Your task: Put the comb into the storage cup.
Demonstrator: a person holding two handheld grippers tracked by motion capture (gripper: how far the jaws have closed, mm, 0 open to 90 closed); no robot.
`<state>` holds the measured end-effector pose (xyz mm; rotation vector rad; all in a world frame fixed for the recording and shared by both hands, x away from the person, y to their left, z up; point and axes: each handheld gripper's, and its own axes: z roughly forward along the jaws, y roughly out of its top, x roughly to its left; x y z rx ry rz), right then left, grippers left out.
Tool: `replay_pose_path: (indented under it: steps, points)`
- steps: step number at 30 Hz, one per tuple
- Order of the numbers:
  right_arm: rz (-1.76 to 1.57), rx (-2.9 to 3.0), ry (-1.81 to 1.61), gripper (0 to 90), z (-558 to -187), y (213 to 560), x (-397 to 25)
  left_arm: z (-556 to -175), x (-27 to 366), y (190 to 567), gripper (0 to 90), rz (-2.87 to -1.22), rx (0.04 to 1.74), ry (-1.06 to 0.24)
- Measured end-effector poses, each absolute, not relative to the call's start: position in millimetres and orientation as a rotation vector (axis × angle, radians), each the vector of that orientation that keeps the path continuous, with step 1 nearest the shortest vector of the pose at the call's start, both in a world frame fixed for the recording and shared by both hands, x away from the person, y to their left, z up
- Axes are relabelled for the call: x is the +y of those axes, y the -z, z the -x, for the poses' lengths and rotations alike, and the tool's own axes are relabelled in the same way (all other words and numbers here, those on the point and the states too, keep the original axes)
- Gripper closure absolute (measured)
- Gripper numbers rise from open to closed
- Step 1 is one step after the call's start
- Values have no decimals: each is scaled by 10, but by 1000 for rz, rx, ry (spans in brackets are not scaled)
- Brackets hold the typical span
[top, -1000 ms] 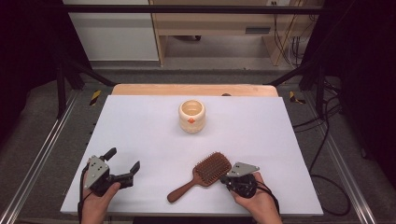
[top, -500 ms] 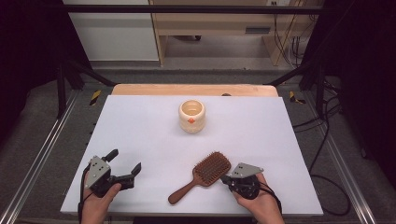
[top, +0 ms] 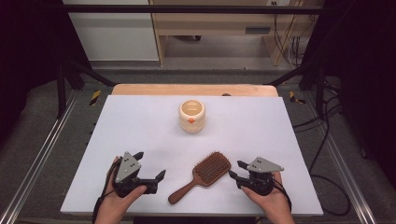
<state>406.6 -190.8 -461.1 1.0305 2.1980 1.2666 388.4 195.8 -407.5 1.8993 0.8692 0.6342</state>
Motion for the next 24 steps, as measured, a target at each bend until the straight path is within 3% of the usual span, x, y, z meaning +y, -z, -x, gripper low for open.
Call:
replay_pose_path:
  steps: [2,7,10,24]
  points:
    - [-1090,2170,-1253,271,-4106,4602,-1927,-3865,1883,3999,66,-1911,862,-632]
    - [-1158,2094,-1234,97,-4145,4611,-1995,-3854,1729,3870,50,-1987,828,-626]
    - [-1144,2060,-1261,64,-4140,4581,-2016,-3883,1666,3839,40,-2014,829,-642]
    - [-1150,2020,-1226,57,-4177,4587,-2050,-3959,1492,3894,40,-2110,865,-495]
